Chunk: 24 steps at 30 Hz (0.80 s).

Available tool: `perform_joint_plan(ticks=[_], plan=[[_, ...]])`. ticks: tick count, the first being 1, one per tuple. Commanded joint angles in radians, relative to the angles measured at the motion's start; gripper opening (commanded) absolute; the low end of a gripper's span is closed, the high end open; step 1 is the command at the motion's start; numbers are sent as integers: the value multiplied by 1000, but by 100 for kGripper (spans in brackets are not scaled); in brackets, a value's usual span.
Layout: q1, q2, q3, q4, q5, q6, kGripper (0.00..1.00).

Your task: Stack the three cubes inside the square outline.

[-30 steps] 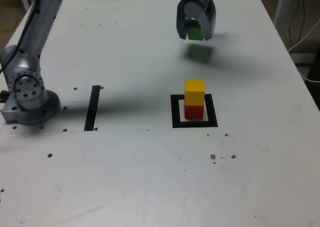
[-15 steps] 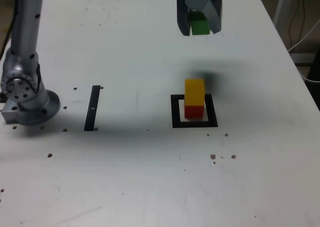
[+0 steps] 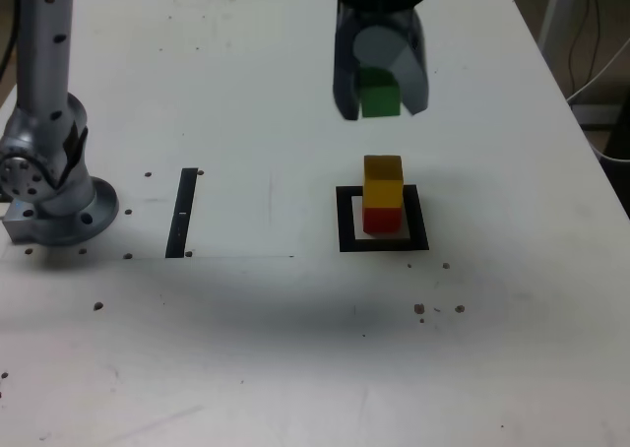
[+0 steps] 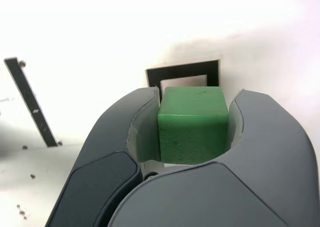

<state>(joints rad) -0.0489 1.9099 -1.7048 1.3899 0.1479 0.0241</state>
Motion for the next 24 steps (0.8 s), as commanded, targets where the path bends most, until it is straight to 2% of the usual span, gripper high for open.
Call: perform_joint_plan(ticks=[1, 24], plan=[[-10, 8, 1, 2, -4, -10, 17], [-119, 44, 16, 12, -26, -127, 17]])
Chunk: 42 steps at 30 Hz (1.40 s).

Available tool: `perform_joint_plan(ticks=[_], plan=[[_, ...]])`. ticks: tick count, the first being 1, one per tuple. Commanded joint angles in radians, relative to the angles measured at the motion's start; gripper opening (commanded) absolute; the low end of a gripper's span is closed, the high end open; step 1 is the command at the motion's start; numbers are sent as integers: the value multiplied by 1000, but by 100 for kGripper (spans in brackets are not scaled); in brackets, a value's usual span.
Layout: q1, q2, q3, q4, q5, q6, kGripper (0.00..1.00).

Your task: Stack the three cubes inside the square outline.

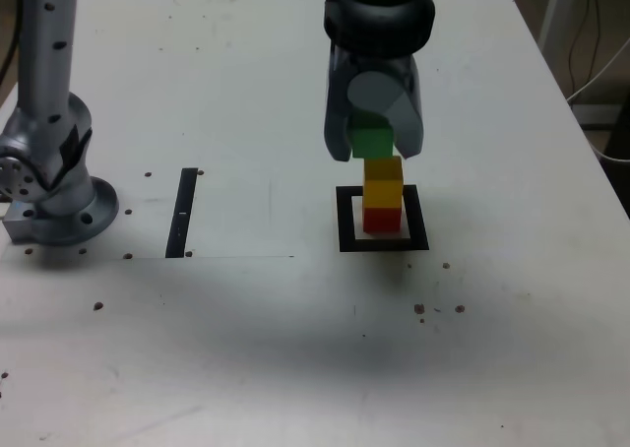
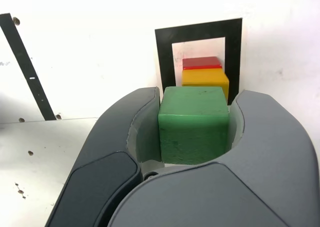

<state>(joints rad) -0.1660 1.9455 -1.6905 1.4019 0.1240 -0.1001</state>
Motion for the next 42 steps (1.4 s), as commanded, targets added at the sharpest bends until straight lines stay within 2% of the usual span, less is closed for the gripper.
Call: perform_joint_plan(ticks=[1, 33, 42], plan=[[-2, 11, 1, -1, -3, -4, 17], [-11, 49, -1, -44, -26, -23, 17], [-12, 55, 8, -52, -19, -27, 17]])
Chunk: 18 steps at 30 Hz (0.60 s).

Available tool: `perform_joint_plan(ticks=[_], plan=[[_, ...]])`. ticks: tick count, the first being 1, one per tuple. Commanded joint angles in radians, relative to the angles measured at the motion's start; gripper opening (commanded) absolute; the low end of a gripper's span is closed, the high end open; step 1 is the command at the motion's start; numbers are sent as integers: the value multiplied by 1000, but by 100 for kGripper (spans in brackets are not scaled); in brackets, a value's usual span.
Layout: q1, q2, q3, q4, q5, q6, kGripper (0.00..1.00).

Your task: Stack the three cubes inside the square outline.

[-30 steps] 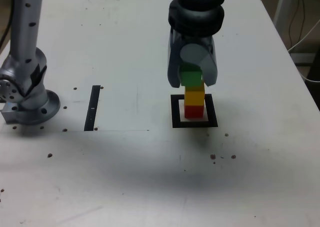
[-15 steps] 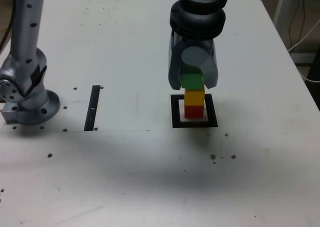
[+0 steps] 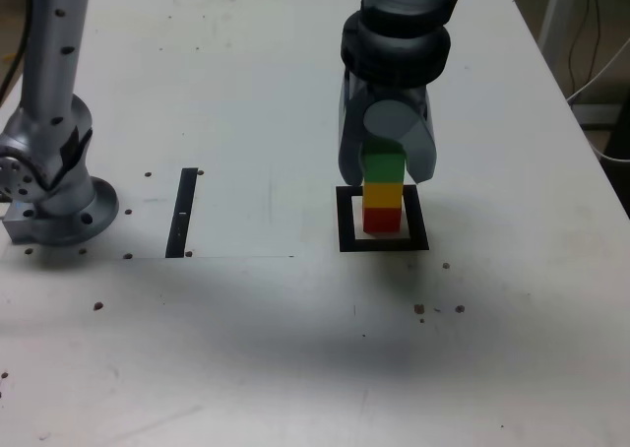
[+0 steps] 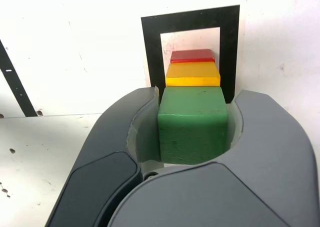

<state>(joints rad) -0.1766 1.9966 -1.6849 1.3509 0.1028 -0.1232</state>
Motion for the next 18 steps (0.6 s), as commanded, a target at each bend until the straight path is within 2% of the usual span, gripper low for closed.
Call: perform_joint_plan(ticks=[1, 11, 13, 15, 18], plan=[[-1, 4, 4, 0, 3, -5, 17], [-1, 7, 9, 0, 5, -12, 17], [-1, 7, 11, -1, 4, -12, 21], [-1, 7, 13, -2, 2, -12, 32], [-1, 4, 16, -7, 1, -11, 61]])
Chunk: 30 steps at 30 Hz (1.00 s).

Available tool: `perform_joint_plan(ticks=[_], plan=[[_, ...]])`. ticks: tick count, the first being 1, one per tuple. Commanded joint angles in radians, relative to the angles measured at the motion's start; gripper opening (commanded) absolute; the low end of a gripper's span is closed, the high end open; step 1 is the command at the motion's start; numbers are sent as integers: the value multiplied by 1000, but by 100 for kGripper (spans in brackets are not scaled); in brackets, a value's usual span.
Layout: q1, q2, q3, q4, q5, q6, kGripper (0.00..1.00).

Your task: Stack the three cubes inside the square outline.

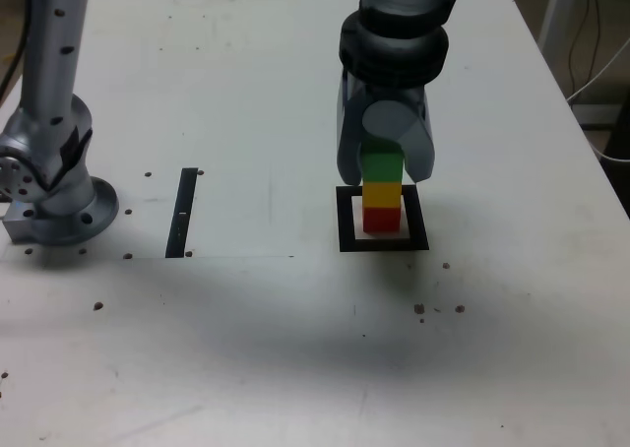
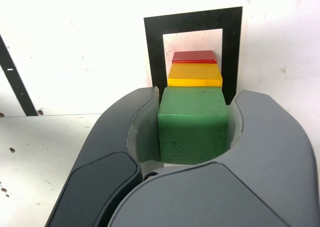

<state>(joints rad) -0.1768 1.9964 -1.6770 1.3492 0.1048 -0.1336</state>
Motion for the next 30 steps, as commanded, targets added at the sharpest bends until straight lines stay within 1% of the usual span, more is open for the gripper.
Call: perform_joint_plan(ticks=[1, 3, 4, 6, 19, 26, 30], plan=[[-1, 4, 9, -8, 0, -1, 71], [-1, 2, 12, -12, 2, 0, 90], [-1, 1, 13, -13, 4, 0, 95], [-1, 0, 15, -13, 8, 0, 99], [-1, -21, 18, -12, 27, -13, 99], [-2, -78, 21, -12, 29, -15, 99], [-5, -114, 29, -23, 21, -15, 99]])
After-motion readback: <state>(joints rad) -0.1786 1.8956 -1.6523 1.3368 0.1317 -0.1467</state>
